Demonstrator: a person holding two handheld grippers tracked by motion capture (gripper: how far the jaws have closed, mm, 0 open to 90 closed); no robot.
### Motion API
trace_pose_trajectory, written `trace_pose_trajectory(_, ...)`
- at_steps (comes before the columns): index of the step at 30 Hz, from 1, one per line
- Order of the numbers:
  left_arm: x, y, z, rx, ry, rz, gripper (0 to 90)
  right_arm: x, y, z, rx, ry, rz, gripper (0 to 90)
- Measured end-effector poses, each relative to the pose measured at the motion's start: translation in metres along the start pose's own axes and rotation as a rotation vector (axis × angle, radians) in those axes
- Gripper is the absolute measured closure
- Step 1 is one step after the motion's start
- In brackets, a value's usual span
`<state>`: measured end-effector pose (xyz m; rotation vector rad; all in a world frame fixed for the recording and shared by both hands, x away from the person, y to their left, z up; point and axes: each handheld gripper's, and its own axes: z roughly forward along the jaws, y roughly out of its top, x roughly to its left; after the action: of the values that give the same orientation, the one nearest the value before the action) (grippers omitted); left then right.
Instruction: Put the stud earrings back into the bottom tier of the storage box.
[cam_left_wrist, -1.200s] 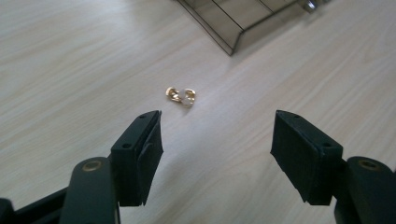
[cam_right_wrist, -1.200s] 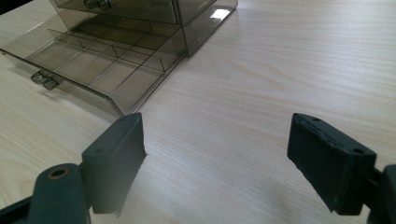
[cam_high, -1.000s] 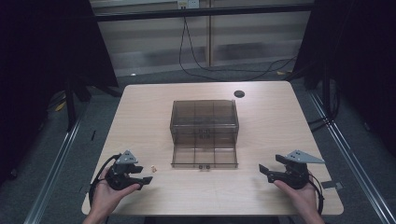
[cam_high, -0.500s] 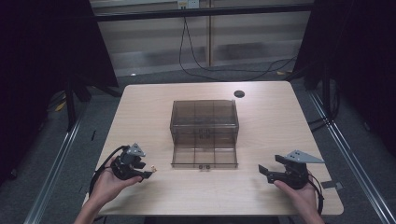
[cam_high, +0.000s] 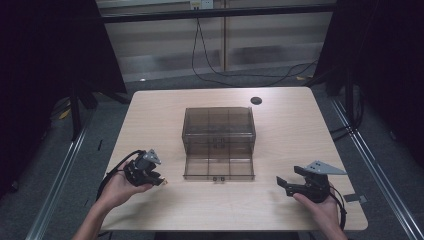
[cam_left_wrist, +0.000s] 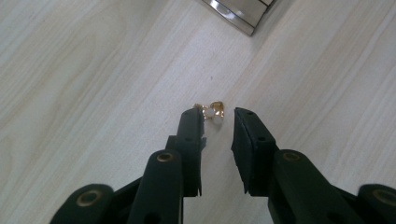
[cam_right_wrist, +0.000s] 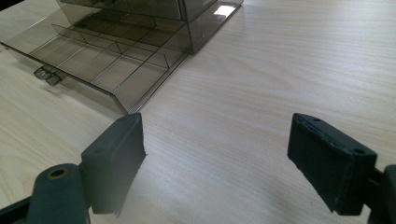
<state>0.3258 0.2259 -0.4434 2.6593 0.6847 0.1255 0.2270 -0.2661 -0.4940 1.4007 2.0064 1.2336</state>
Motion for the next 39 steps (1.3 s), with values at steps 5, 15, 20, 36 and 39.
trace_pose_trajectory(5,0.005,0.007,0.004,0.047,-0.008,0.031,76.7,0.0,0.0,0.0,-0.001,-0.002,0.005,18.4)
trace_pose_trajectory(15,0.012,0.016,0.016,0.104,-0.031,0.07,78.6,0.0,0.0,0.0,0.0,-0.001,-0.001,18.2)
trace_pose_trajectory(20,0.011,0.017,0.021,0.119,-0.036,0.091,78.6,0.0,0.0,0.0,0.005,0.0,0.001,18.0)
trace_pose_trajectory(36,0.011,0.021,0.031,0.173,-0.067,0.097,80.4,0.001,0.0,0.0,0.007,0.001,0.003,17.9)
trace_pose_trajectory(39,0.012,0.021,0.033,0.176,-0.068,0.098,81.2,0.001,0.0,0.0,0.007,0.001,0.002,17.9)
